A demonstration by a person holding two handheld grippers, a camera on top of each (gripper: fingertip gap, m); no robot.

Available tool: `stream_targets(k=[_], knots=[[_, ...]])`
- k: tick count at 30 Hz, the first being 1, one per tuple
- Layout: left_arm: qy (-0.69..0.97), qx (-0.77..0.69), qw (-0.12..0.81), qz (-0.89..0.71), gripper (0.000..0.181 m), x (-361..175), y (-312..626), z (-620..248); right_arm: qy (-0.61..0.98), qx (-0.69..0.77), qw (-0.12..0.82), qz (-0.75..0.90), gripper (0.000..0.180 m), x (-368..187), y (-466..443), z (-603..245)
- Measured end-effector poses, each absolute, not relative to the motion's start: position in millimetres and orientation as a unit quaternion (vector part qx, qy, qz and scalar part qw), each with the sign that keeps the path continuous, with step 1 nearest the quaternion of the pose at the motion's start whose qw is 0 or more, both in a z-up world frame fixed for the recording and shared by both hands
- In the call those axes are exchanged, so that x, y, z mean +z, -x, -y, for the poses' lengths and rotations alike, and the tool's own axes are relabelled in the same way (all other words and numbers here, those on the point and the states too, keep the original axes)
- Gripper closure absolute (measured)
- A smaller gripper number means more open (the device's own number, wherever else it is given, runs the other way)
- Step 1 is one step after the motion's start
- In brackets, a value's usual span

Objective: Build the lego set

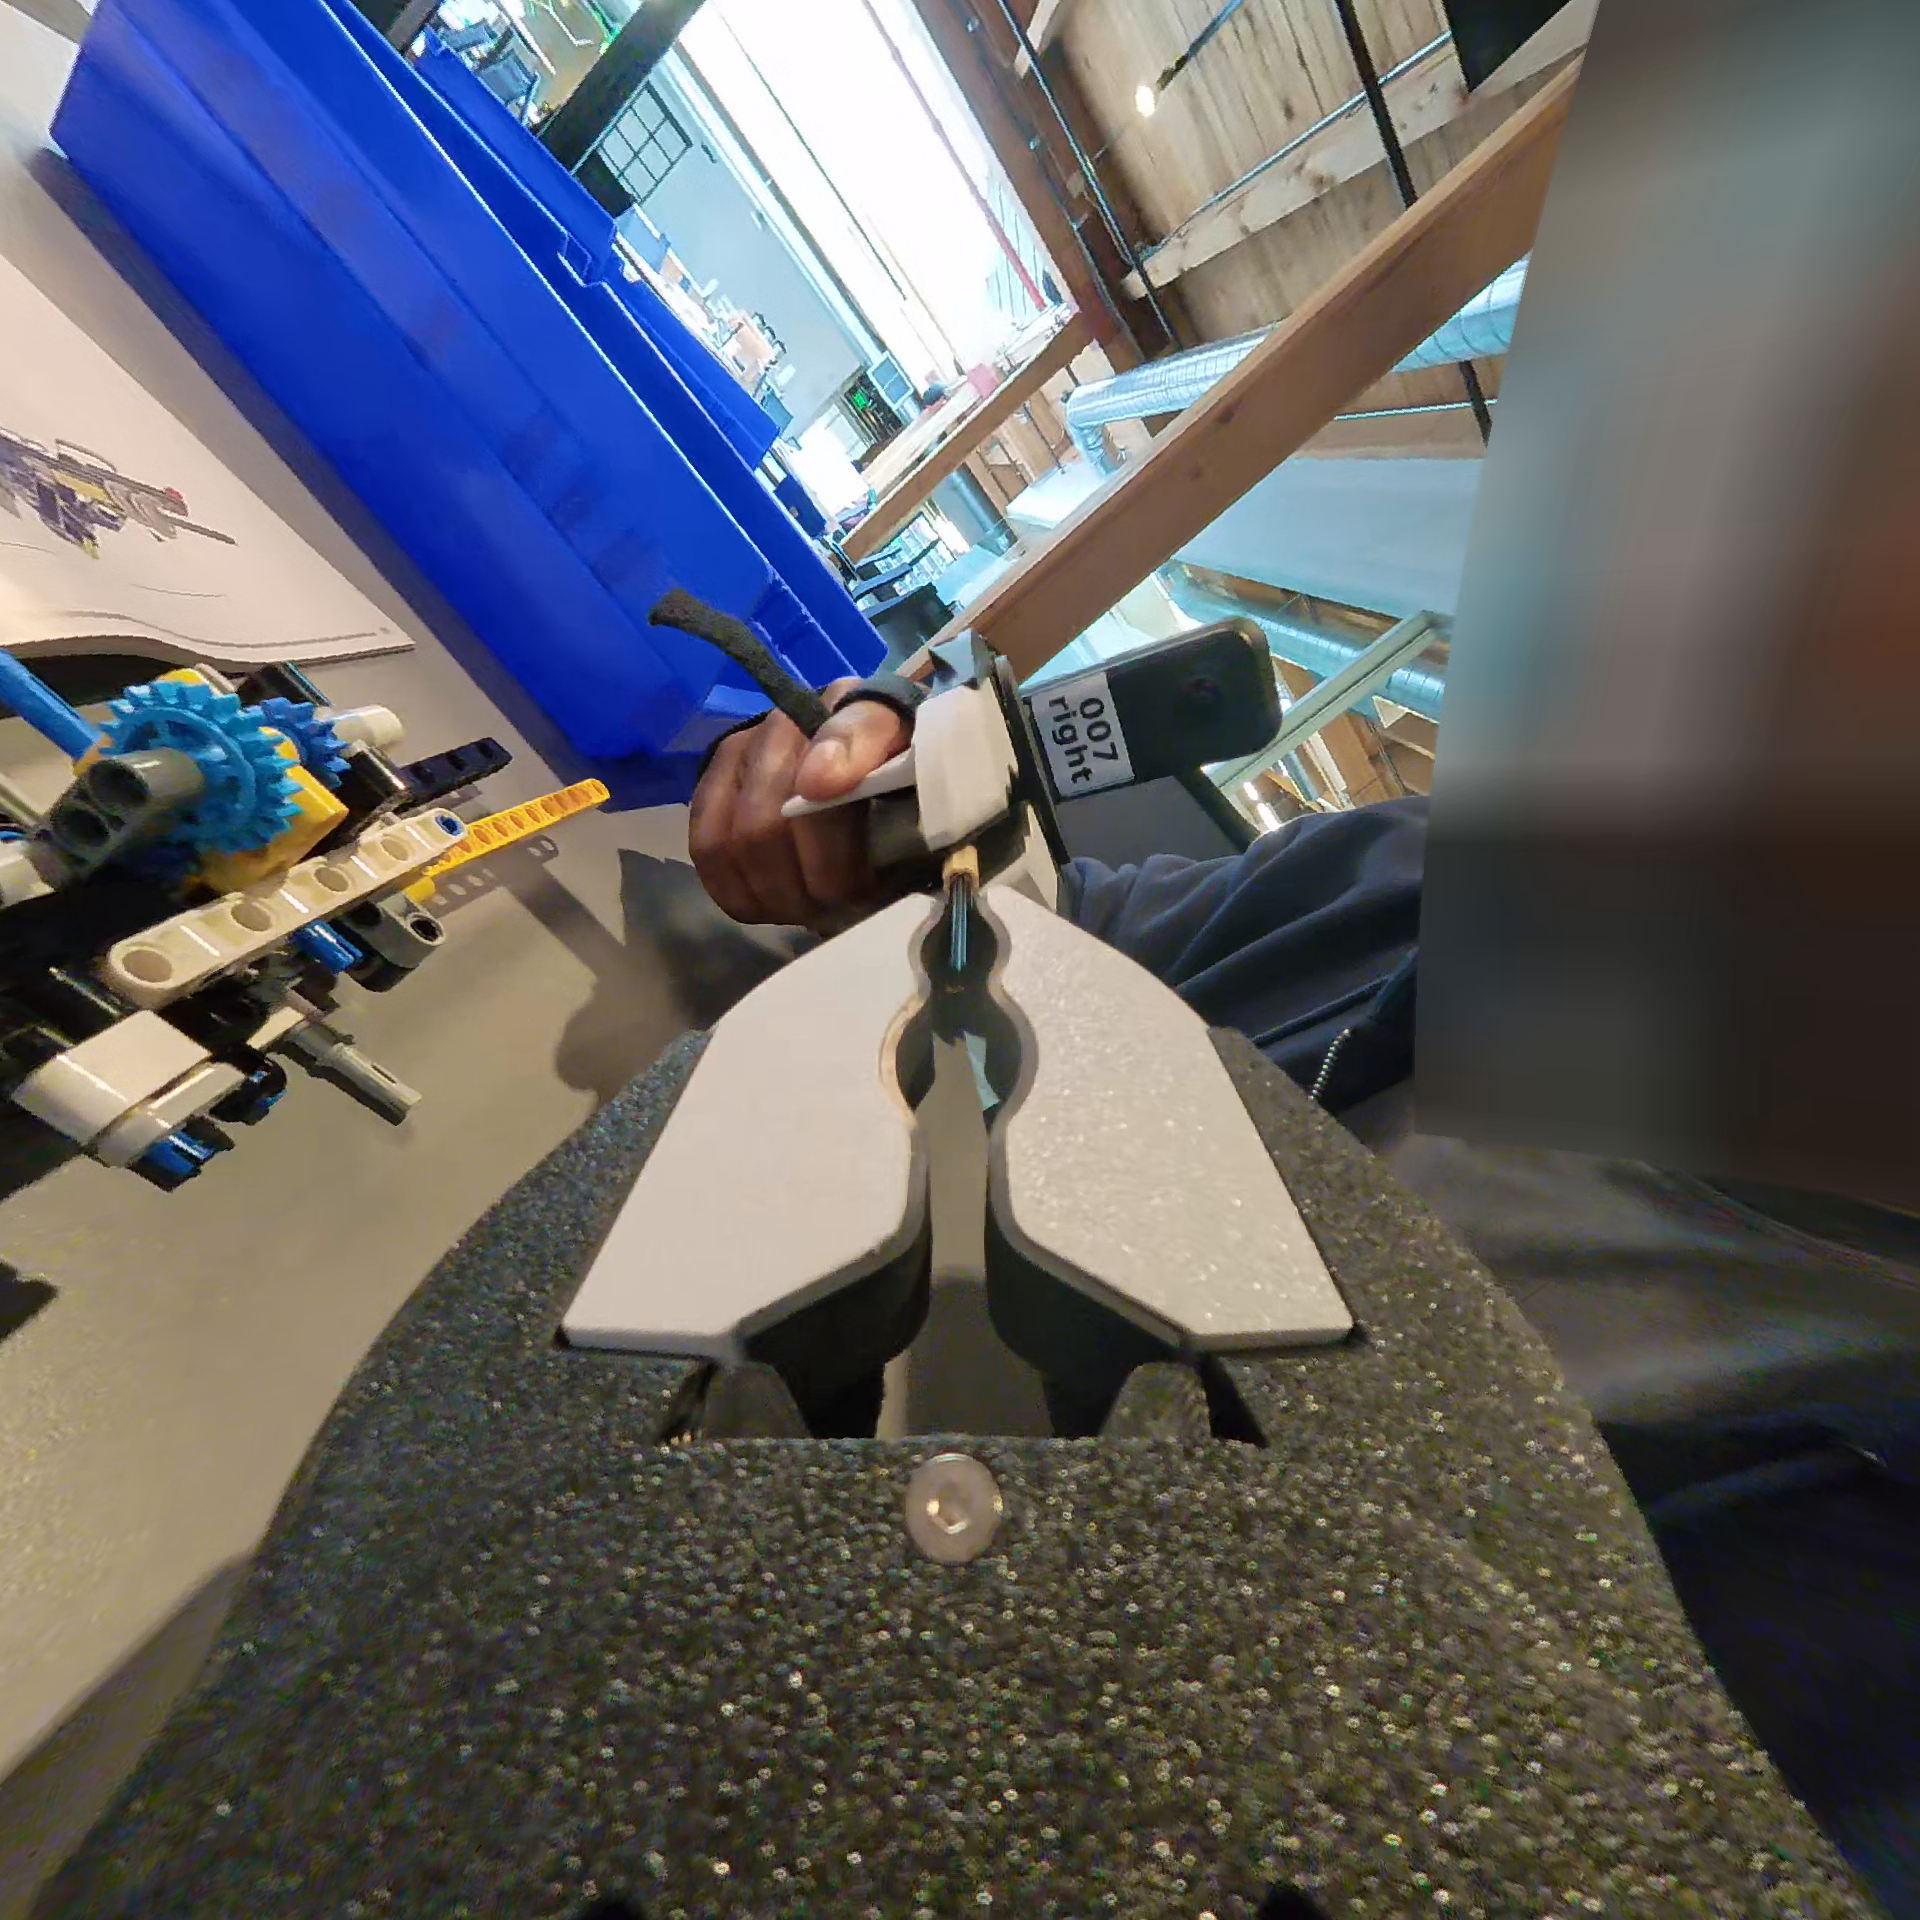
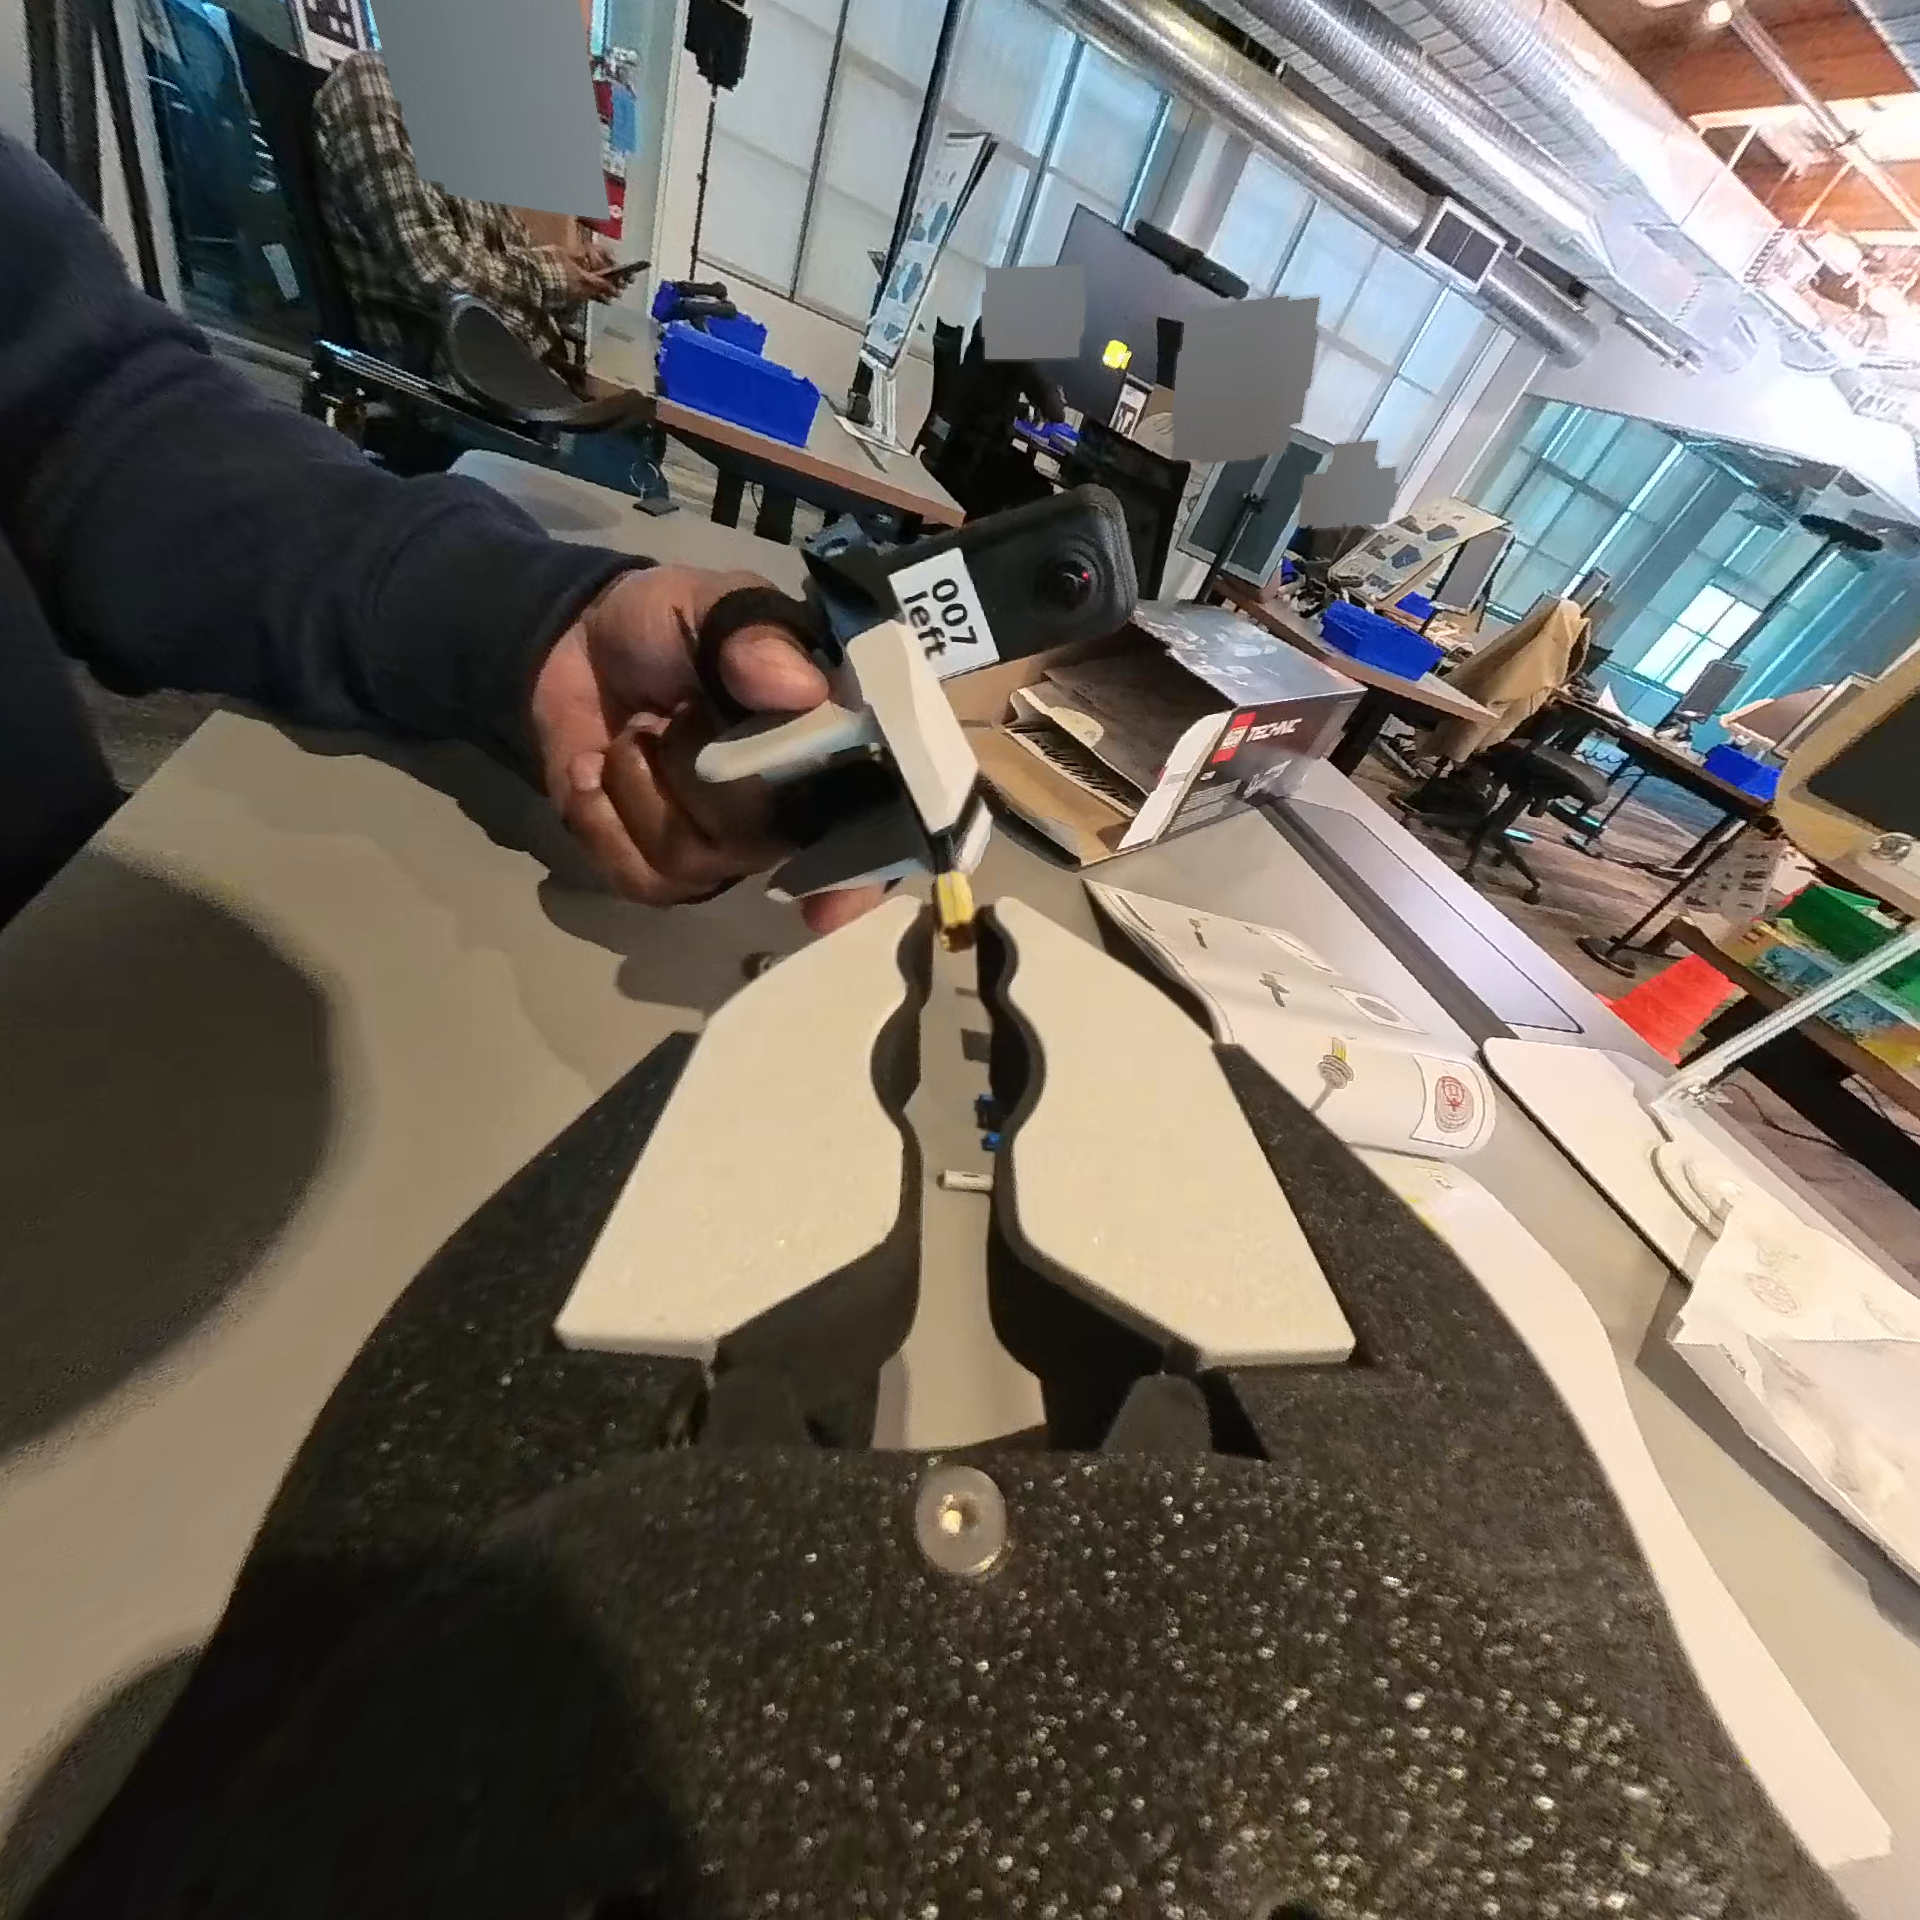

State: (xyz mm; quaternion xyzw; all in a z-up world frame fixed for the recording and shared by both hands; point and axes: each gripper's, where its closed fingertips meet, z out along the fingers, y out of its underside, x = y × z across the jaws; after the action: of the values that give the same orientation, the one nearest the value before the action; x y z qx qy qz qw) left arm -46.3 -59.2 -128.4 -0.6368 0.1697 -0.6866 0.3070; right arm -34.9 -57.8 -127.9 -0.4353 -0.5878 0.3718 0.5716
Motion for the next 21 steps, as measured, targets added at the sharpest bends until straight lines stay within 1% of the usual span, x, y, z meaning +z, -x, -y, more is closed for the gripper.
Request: stream_targets(k=[7, 21], knots=[[0.642, -0.679, 0.307, -0.183, 0.177, -130.7, 44.1, 62.2, 0.425, 0.402, 0.555, 0.591, 0.173, -130.8, 33.0, 61.6], [0.655, -0.668, 0.305, -0.179, 0.177, -137.5, 44.2, 61.2, 0.43, 0.405, 0.541, 0.598, 0.173, -138.3, 36.2, 60.7]])
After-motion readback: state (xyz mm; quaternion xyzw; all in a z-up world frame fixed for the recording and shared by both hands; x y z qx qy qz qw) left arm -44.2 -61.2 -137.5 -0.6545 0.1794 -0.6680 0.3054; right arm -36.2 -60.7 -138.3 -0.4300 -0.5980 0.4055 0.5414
